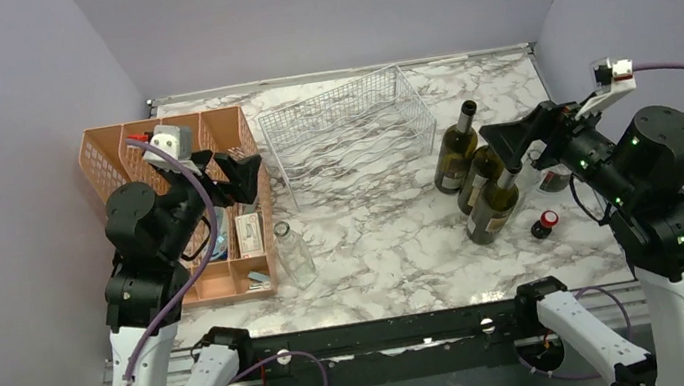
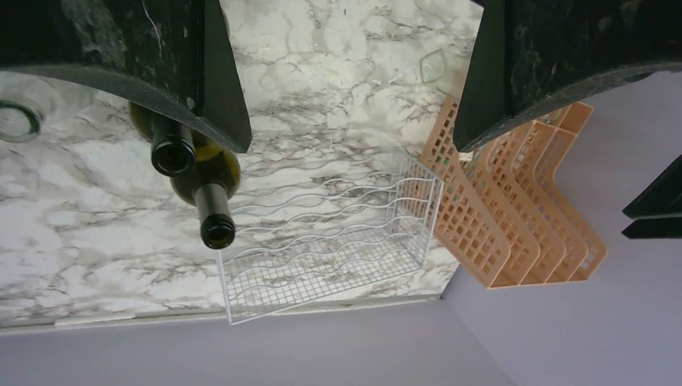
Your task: Put the wine bottle on the wine rack
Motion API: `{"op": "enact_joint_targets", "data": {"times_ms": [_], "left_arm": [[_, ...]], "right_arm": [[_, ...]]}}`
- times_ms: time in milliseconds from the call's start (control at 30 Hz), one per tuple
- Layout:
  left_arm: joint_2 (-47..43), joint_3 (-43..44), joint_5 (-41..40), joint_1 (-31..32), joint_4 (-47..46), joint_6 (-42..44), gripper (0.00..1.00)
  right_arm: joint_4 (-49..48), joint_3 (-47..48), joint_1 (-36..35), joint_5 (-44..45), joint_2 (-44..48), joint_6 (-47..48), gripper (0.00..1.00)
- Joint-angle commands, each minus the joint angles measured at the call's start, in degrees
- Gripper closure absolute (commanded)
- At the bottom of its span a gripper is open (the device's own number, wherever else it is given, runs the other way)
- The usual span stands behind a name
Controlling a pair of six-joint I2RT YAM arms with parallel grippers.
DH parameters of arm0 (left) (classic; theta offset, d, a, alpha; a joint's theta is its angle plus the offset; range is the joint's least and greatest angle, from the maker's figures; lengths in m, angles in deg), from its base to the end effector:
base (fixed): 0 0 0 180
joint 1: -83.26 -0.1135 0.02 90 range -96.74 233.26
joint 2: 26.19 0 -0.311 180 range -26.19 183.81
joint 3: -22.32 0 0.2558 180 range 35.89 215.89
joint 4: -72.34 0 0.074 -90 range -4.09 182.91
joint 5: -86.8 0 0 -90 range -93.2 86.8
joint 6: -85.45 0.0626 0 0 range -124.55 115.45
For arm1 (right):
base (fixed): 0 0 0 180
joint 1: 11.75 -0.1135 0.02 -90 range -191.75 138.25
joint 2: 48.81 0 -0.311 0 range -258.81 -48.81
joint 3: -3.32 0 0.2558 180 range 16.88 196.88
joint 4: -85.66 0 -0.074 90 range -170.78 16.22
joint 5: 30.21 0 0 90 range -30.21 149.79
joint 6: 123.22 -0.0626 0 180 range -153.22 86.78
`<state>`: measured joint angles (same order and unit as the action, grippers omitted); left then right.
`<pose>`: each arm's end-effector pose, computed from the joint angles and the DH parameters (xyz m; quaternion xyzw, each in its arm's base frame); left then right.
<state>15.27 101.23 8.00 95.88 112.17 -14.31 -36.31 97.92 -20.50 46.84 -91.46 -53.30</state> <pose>0.1196 -0.0392 0.4693 0.0855 0.7163 -0.2028 0.6622 0.0801 0.0265 0.5113 -0.0021 0.7427 0.2466 0.6226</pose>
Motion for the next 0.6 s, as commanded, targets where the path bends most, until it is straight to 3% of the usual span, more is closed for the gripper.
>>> {"op": "enact_joint_targets", "data": {"times_ms": [0, 333, 567], "left_arm": [[-2.75, -0.63, 4.41, -0.67, -4.71, -1.27, 0.01], [-4.86, -0.75, 9.08, -0.85, -8.83, -0.52, 0.01], [-3.49, -1.45, 7.67, -0.92, -11.19, -1.16, 0.01]], "right_arm": [[-6.48, -2.23, 0.52, -8.69, -1.5, 0.48, 0.01], [-21.61, -8.52, 0.71, -31.65, -7.18, 2.78, 0.01], [-33.07, -9.74, 0.13, -43.79, -12.67, -0.46, 0.04]]}}
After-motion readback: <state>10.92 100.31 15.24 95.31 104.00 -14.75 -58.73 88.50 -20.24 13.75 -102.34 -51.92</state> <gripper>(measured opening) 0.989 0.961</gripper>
